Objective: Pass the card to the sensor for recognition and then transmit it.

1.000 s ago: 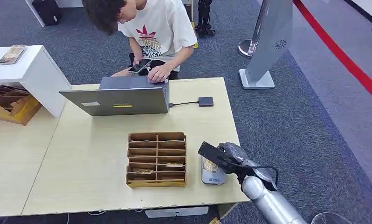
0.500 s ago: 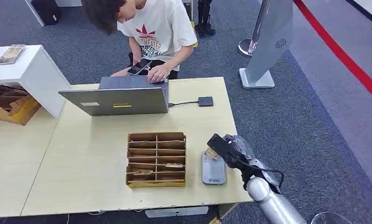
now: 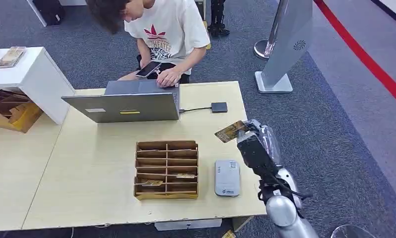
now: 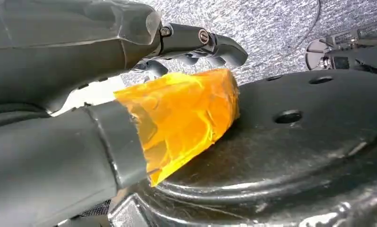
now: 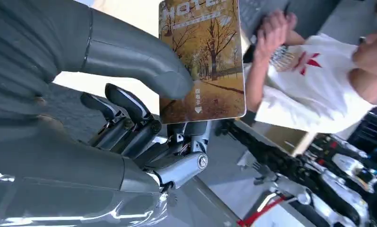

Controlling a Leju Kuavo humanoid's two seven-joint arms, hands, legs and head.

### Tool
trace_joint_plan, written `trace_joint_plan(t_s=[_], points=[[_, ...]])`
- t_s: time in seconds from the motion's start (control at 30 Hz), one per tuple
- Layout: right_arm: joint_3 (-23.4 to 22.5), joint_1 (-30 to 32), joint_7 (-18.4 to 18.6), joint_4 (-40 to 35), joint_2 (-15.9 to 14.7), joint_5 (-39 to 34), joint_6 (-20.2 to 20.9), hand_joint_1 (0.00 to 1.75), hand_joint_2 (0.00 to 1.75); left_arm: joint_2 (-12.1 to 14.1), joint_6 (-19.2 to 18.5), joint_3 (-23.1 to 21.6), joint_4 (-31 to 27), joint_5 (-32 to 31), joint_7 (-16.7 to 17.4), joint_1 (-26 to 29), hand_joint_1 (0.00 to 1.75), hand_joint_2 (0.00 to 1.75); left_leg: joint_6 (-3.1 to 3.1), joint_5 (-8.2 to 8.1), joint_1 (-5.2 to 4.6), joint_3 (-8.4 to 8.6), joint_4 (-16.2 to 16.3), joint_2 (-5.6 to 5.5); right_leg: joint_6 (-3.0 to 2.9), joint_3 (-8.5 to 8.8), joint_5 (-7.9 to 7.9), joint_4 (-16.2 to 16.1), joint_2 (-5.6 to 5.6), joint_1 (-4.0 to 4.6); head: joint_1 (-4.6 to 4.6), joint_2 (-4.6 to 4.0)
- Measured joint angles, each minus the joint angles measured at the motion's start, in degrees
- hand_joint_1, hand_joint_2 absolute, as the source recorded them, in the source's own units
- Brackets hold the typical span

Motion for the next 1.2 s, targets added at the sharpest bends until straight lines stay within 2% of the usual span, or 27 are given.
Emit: trace_joint_plan(t_s=[0.27, 0.6, 0.83, 0.97, 1.2], points=[[2.04, -0.68, -1.07, -3.13, 0.66, 1.11, 0.35, 1.75, 1.75, 0.0, 0.0, 0.0, 0.0, -0.81, -0.33, -0.04, 0.0, 0.0, 0.0, 0.01, 0.01, -0.01, 0.0, 0.0, -0.01, 0.01, 0.0, 0.01, 0.01, 0.01, 0.0, 0.0], [6.06, -10.83, 0.24, -1.44, 2.65, 2.25, 2.6, 1.75, 1.75, 0.2, -0.09, -0.02, 0.0, -3.26, -0.31, -0.42, 0.0, 0.0, -0.01, 0.03, 0.01, -0.05, -0.01, -0.01, -0.02, 0.0, 0.03, 0.04, 0.01, 0.01, 0.0, 0.0], [7.48, -22.94, 5.17, 7.91, 6.92, 2.75, 2.86, 1.75, 1.75, 0.44, -0.24, -1.14, 0.0, -6.05, 0.67, -1.17, 0.0, 0.0, -0.09, 0.13, 0.01, -0.06, 0.0, 0.0, -0.04, -0.08, 0.07, 0.07, 0.06, 0.01, -0.02, 0.0], [7.5, -29.73, 5.83, 15.79, 9.13, 2.78, 2.82, 1.75, 1.75, 0.52, -0.39, -1.73, 0.0, -7.21, 1.38, -1.59, 0.0, 0.0, -0.07, 0.15, 0.02, -0.06, 0.0, -0.02, -0.04, -0.07, 0.07, 0.08, 0.04, 0.01, 0.0, 0.0], [7.52, -35.47, 7.8, 23.33, 11.71, 3.91, 2.65, 1.75, 1.75, 0.59, -0.42, -2.54, 0.0, -8.04, 1.66, -1.83, 0.0, 0.0, -0.07, 0.14, 0.01, -0.09, 0.0, -0.04, -0.04, -0.09, 0.06, 0.07, 0.03, 0.01, 0.02, 0.0]])
